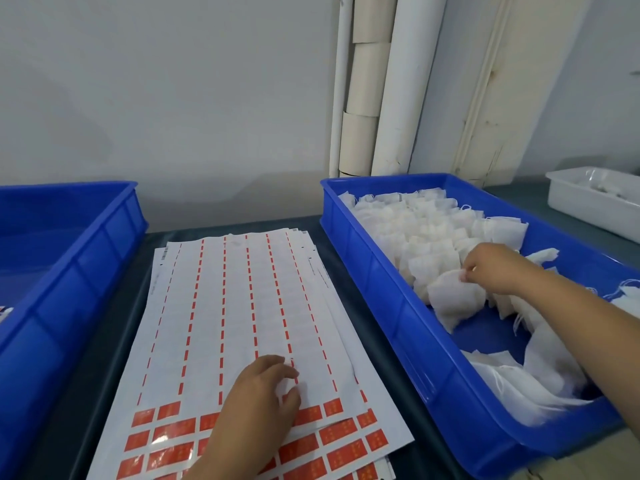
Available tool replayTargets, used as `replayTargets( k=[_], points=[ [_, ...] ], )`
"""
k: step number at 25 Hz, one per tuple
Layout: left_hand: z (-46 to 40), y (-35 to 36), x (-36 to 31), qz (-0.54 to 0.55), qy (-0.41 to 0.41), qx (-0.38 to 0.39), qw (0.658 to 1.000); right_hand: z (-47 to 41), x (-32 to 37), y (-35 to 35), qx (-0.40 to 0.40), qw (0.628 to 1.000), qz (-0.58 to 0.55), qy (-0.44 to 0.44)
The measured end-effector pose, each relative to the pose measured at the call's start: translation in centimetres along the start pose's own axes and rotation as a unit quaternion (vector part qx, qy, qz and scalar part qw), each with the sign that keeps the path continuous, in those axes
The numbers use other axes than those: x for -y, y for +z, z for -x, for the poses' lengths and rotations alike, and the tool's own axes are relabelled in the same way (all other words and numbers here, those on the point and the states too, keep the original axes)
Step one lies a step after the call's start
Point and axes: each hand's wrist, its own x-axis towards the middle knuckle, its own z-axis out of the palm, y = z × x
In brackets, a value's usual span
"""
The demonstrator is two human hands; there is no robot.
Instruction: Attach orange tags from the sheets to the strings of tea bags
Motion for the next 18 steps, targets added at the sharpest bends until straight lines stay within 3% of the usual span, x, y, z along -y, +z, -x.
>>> replayTargets(
  k=[4, 7, 9, 12, 15, 18],
  points=[
    [0.0, -1.2, -0.9, 0.038, -0.002, -0.033, 0.999, 4.2, 2.8, -4.2, -0.108, 0.972, -0.173, -0.114],
    [-0.1, -3.1, -2.4, 0.100, 0.002, -0.055, 0.993, 7.8, 7.1, -6.4, -0.169, 0.903, -0.351, -0.182],
    [0.2, -5.3, -3.6, 0.182, 0.008, -0.074, 0.981, 10.4, 10.4, -6.3, -0.143, 0.847, -0.464, -0.216],
    [1.2, -9.1, -4.6, 0.273, 0.030, -0.069, 0.959, 14.1, 14.5, -2.9, -0.057, 0.810, -0.524, -0.258],
    [2.4, -11.3, -3.4, 0.311, 0.034, -0.075, 0.947, 16.9, 17.0, 1.4, 0.038, 0.804, -0.520, -0.287],
    [3.1, -11.6, -1.1, 0.242, 0.015, -0.105, 0.965, 17.7, 18.0, 4.1, 0.075, 0.818, -0.507, -0.259]
  ],
)
